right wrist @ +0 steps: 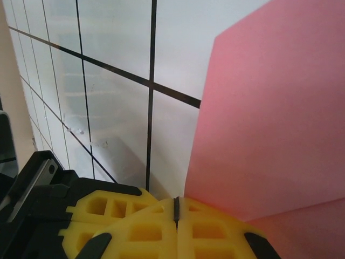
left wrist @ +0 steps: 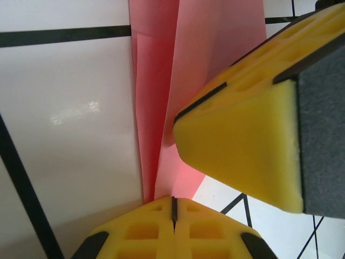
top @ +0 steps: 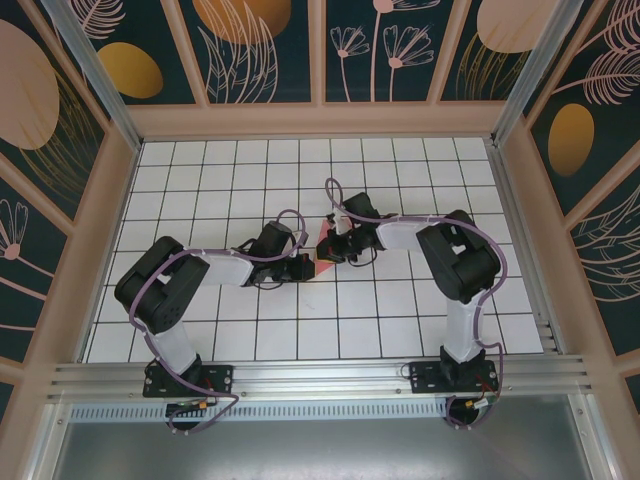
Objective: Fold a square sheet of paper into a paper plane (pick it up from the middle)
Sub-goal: Fourth fold the wing at the center of the table.
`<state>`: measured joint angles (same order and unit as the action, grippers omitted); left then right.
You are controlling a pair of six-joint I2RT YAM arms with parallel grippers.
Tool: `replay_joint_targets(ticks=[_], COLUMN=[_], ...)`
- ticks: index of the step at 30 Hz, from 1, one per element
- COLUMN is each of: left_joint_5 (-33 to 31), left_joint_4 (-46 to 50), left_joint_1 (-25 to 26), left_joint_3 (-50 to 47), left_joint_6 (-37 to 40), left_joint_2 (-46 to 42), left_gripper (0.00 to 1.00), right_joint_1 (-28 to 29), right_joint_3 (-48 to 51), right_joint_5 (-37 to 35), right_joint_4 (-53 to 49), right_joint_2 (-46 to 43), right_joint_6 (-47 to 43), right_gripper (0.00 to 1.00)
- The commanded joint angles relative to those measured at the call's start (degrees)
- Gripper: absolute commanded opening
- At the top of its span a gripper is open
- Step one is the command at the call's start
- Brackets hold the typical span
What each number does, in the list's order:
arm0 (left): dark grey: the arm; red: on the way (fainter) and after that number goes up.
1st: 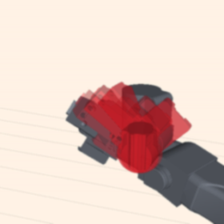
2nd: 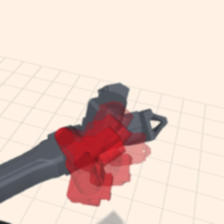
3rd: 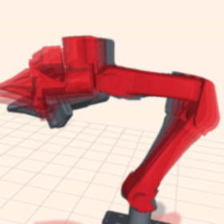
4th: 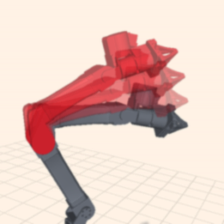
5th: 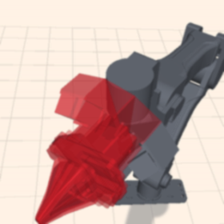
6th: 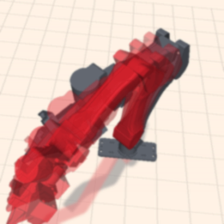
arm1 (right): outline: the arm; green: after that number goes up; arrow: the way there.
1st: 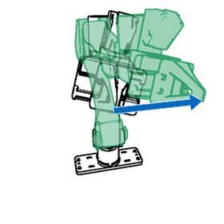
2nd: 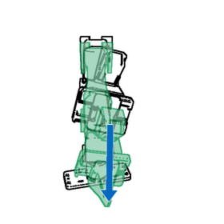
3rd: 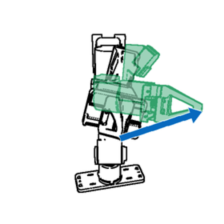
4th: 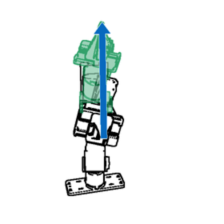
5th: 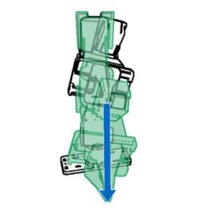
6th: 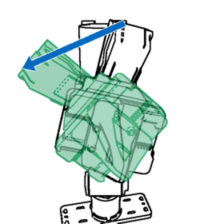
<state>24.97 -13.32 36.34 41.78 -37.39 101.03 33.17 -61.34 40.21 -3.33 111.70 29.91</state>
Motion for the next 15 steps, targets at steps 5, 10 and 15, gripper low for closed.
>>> replay_joint_targets(ticks=[5, 10, 15], left_joint_5=[-2.12, -2.96, -4.39], left_joint_4=[0.99, -3.41, -4.67], left_joint_1=[0.12, 0.21, 0.15], left_joint_3=[-0.93, -2.37, -3.02], left_joint_6=[-1.08, -2.84, -3.66], left_joint_2=[-1.03, -5.18, -5.07], left_gripper=[0.03, 0.07, 0.09], right_joint_1=[0.12, 0.14, 0.10], right_joint_3=[0.41, 1.02, 0.99], right_joint_5=[-4.57, -5.70, -5.85], right_joint_4=[-2.99, -2.93, -2.61], right_joint_2=[2.12, 2.37, 2.60], right_joint_6=[-1.00, -0.78, -0.56], right_gripper=[0.05, 0.05, 0.04])
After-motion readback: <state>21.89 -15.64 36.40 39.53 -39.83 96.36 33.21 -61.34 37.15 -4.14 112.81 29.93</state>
